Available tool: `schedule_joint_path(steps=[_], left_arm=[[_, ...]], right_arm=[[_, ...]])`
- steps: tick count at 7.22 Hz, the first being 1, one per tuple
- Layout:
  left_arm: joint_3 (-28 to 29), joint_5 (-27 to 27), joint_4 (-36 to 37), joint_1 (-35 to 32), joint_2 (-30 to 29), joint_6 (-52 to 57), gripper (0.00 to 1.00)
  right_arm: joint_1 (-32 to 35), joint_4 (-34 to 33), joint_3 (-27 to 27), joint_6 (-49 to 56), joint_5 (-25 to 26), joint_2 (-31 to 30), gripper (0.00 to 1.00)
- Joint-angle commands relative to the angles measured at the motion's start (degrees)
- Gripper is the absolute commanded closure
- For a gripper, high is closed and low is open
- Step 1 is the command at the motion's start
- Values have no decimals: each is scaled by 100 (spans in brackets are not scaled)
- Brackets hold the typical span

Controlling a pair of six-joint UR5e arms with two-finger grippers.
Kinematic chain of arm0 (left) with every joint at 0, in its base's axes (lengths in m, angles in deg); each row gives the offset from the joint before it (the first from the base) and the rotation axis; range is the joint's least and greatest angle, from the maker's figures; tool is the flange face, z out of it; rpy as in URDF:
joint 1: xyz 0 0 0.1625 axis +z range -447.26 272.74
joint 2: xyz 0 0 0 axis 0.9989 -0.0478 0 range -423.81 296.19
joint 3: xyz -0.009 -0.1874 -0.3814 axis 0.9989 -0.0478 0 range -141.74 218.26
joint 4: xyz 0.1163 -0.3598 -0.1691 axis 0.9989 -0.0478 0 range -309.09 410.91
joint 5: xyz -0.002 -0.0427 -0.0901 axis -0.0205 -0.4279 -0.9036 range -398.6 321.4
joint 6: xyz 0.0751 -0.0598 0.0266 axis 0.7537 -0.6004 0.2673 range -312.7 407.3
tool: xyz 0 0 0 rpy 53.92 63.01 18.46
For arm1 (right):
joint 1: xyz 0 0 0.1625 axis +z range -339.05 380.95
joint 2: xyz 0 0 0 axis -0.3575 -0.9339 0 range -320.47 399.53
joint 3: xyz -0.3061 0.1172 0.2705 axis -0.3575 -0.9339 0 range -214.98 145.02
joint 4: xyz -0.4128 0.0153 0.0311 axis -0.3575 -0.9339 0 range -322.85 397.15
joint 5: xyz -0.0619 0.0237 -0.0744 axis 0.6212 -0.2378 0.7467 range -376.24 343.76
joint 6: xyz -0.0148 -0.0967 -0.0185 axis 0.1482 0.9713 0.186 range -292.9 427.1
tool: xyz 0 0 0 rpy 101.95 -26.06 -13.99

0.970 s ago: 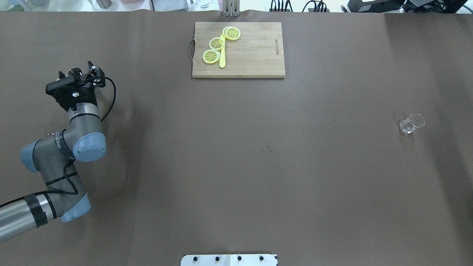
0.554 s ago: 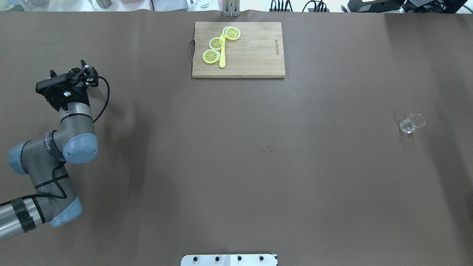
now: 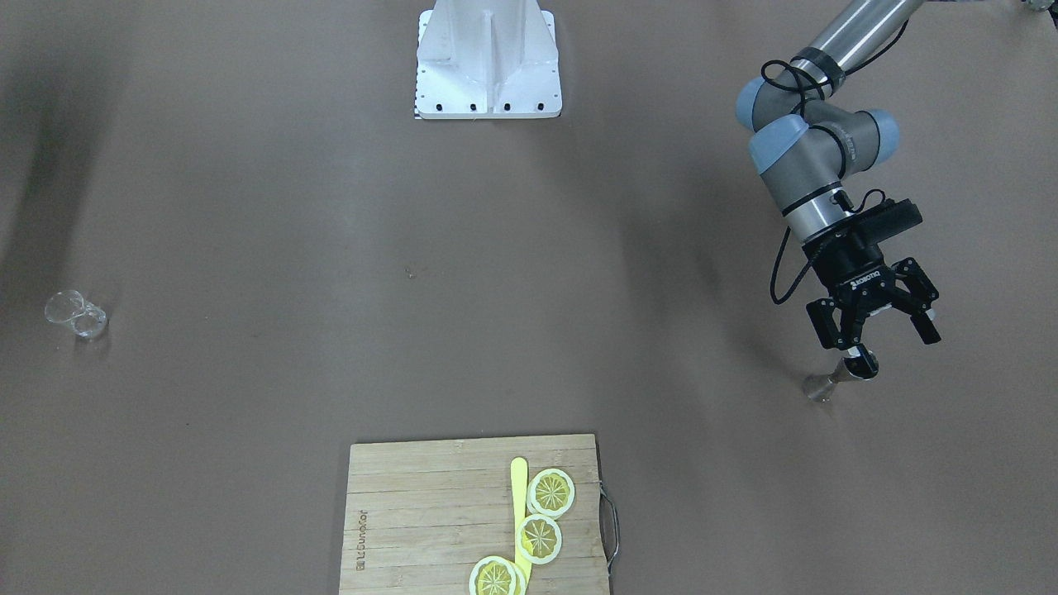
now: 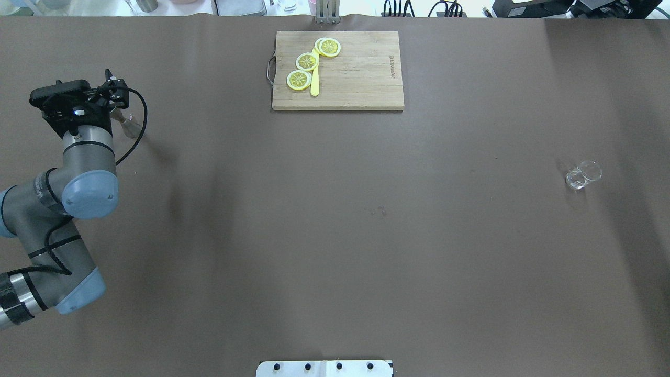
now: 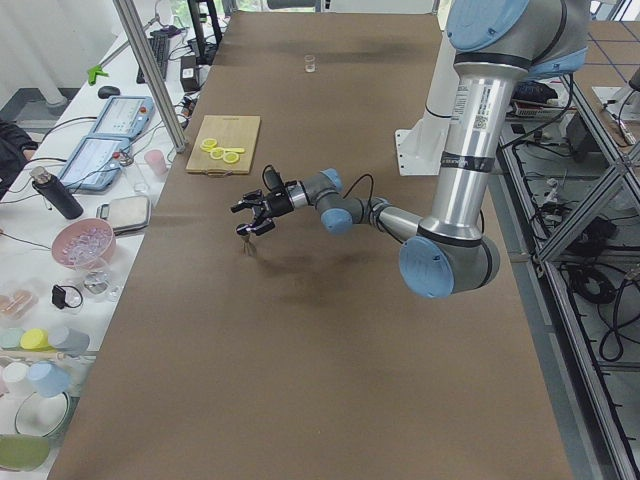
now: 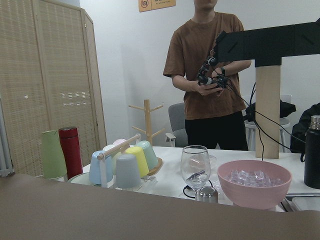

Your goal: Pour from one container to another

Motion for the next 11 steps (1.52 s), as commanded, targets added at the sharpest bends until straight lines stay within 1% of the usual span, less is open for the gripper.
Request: schedule_joint_path(steps=[1,2,3,4,5,7,8,9,10,11], left_arm=[[-271,-208,5,-65,4,722,3],[-420,-548,5,-109,-31,1099,3],[-621,-769,74,-109,-31,1424,3],[-763,-876,179,-109,-22,1871,3],[-912,-1199,181,-109,-22,2276,3],[-1044,-1674,181,-109,-22,3329,4],[-1124,-2146,172,-136,-13,3665,4],[-1211,-2673,172,-249,-40,4226,3],[-1264,-3140,172,-320,-40,4449,3],[-1343,-3849,163,-529,-40,4799,3]], right_arm=[[0,1,2,0,4,-2,0],[0,10,2,0,-5,-2,0],[-9,2,2,0,-5,7,0],[-9,10,2,0,-5,7,0],[-9,10,10,0,-5,7,0],[-9,10,10,9,-5,7,0],[-9,10,10,105,-5,15,0],[-9,10,10,175,-5,15,0],[-9,19,19,176,-5,15,0],[-9,19,19,194,-5,15,0]])
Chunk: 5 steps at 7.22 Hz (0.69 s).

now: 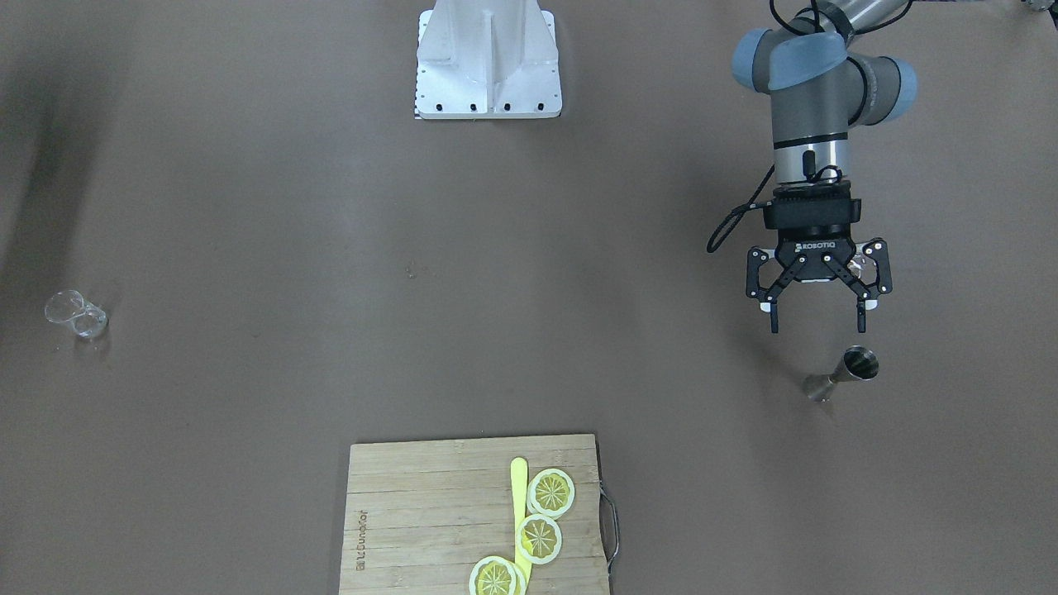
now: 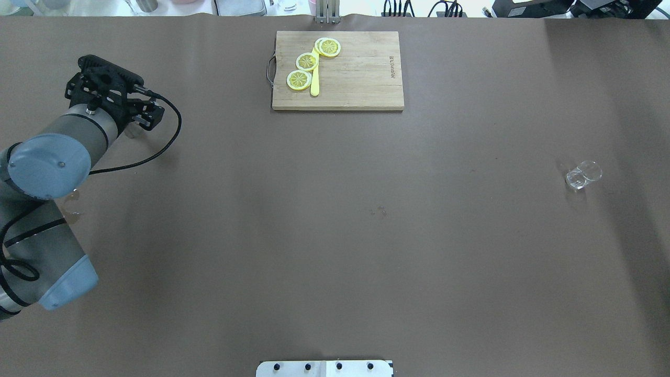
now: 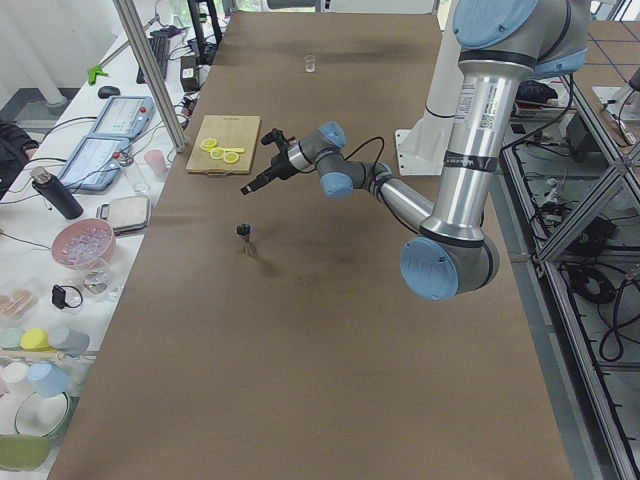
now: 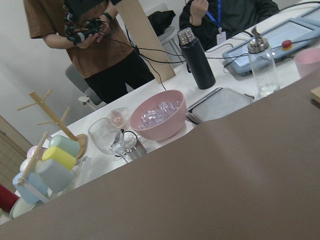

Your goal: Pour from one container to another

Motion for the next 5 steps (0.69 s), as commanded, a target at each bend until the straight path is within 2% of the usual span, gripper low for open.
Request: schedule_joint_path(steps=[1,2,3,5], left_arm=[[-213,-1347,10,-493,-4,987,3],[-214,-1874,202,-853,-4,1463,3],[-214,-2706,387,-1248,-30,1894,3],[-214,-3720,825,-1768,-30,2318,3]], right_arm=[[-9,3,3,34,0,27,0],[-9,-6,-6,25,0,27,0],[-18,-6,-6,25,9,27,0],[-26,-6,-14,34,18,36,0]])
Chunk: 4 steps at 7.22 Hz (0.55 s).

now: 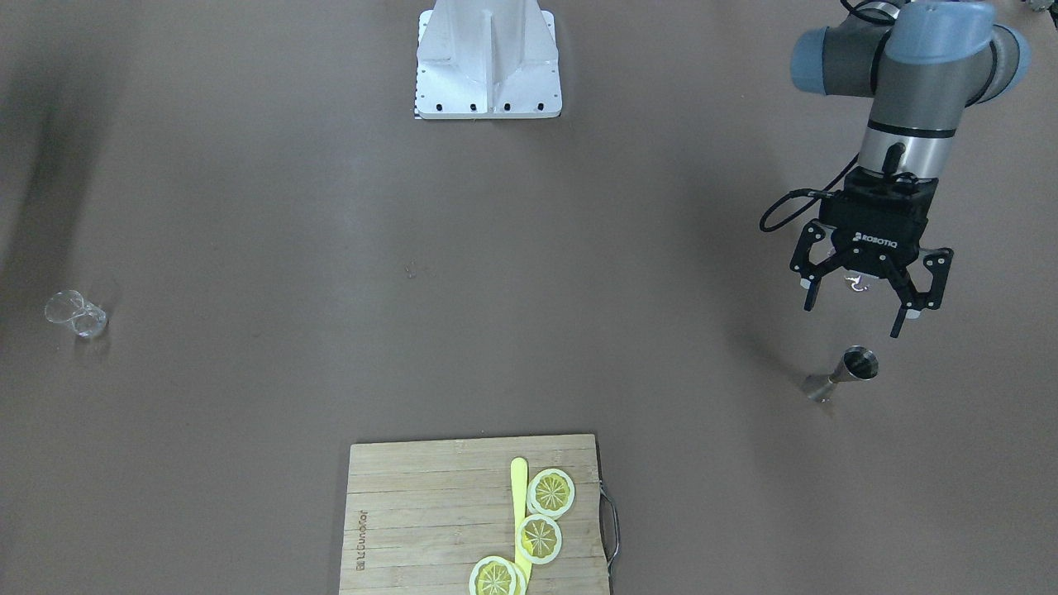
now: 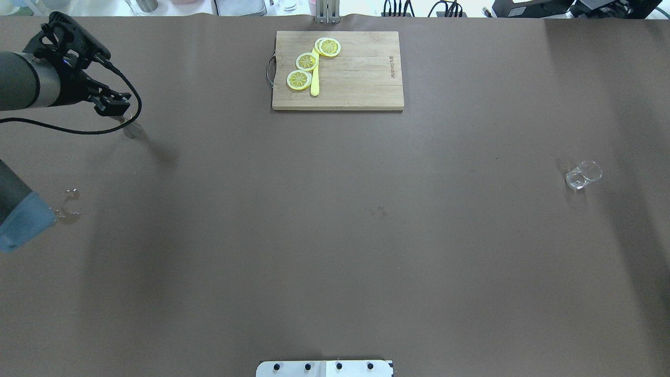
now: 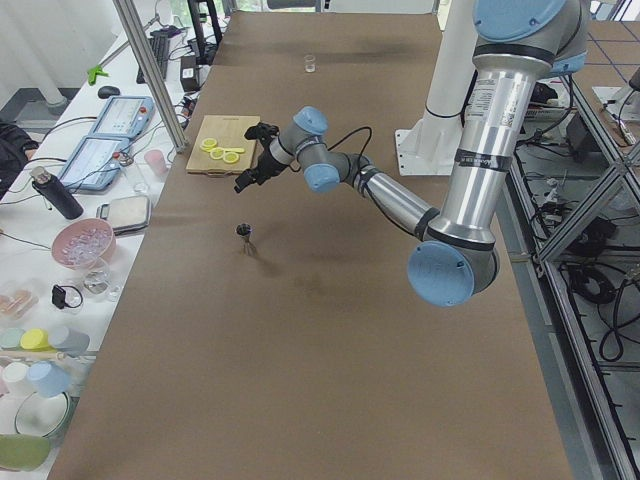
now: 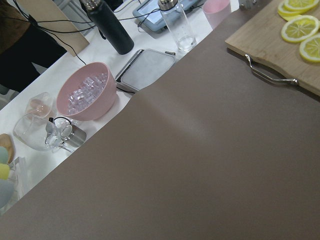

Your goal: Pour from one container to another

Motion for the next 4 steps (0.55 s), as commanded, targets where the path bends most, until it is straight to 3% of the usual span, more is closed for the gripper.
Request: schedule_joint_path(steps=[1,4], left_arm=[[1,-1162,661,-526,-103,310,2],[80,-1912,1558,-1001,-200,310,2]], right_arm=[[-5,0,2,7,4,4,0],[-5,0,-7,-2,4,4,0]])
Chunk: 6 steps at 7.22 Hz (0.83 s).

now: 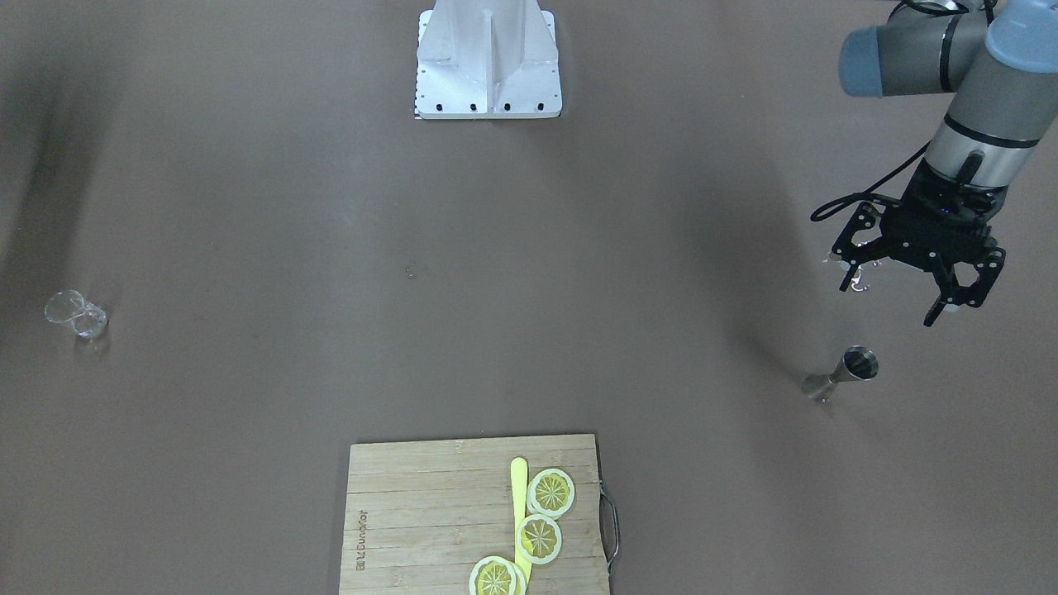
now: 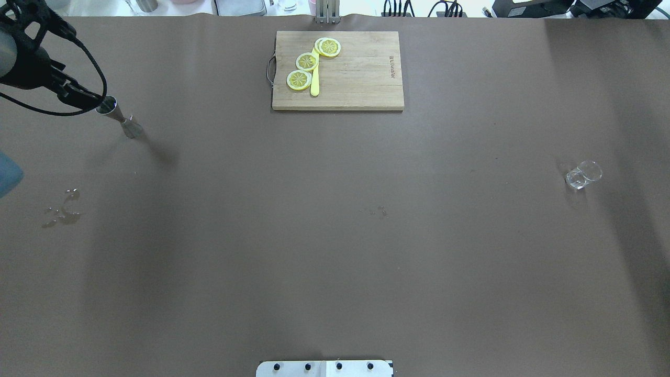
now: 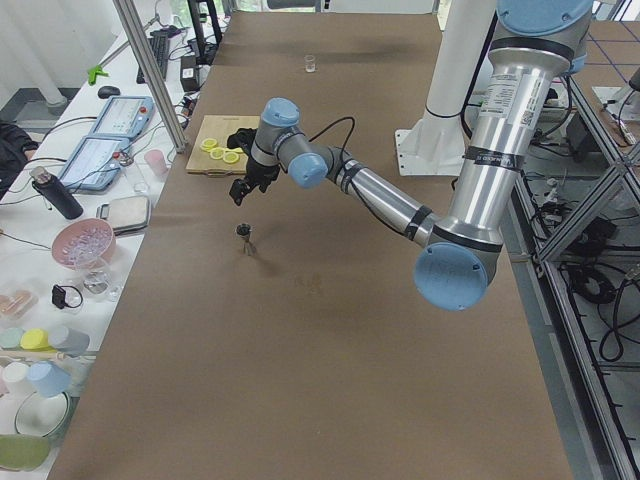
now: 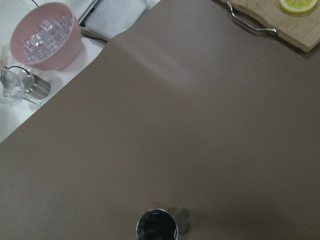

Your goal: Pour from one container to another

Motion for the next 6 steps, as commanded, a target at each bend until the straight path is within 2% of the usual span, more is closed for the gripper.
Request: schedule_joint_path(steps=[1,2,4,6], left_arm=[[68,-334,891,-440,-214,-13,1],[155,-457,1471,-599,-433,-39,1],[279,-519,1793,-785,-418,-135,1],[480,-1474,1811,-1178,-102,-162,1]], right_arm=[[0,0,-1,-3,0,0,0],[0,0,-1,-3,0,0,0],[-9,0,-1,-3,0,0,0],[-9,0,-10,-3,0,0,0]])
